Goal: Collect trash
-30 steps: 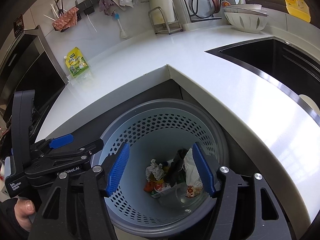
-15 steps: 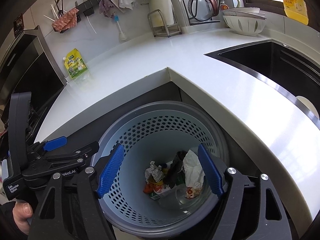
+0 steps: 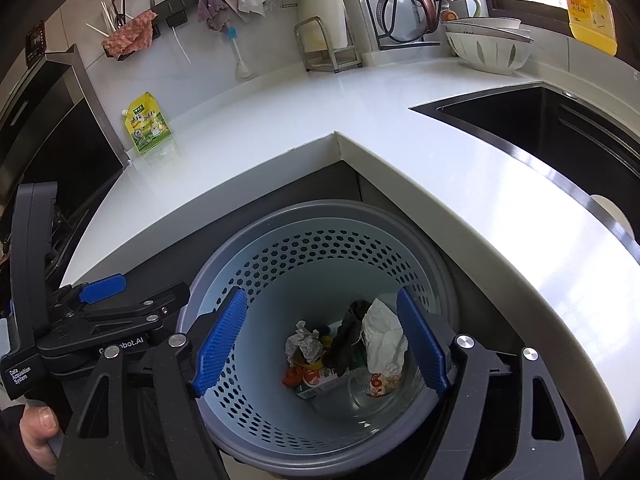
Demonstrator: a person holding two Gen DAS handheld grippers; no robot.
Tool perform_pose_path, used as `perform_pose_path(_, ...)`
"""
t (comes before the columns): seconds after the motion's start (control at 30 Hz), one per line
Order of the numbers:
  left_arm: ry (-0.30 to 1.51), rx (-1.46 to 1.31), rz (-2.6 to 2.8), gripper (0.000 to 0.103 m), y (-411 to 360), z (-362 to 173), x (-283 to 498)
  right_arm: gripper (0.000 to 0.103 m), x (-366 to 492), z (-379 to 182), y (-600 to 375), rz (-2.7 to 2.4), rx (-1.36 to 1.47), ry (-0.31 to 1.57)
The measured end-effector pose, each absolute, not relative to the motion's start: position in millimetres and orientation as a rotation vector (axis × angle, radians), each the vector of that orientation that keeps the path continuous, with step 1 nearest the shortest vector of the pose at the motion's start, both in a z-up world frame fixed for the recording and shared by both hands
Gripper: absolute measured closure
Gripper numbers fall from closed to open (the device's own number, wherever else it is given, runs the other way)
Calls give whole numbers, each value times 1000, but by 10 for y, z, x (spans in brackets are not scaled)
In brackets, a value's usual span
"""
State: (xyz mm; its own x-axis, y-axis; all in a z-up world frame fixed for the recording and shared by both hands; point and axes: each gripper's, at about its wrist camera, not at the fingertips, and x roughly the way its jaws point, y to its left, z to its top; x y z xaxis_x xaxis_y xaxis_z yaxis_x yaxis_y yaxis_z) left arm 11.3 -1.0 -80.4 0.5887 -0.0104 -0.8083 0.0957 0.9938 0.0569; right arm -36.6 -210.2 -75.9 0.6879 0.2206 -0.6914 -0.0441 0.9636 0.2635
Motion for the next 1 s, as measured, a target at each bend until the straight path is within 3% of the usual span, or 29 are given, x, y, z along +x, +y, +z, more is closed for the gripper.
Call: perform_pose_path(1.0, 937, 109, -37, 6, 3, -800, 124, 29, -369, -755, -2066, 160, 232, 799)
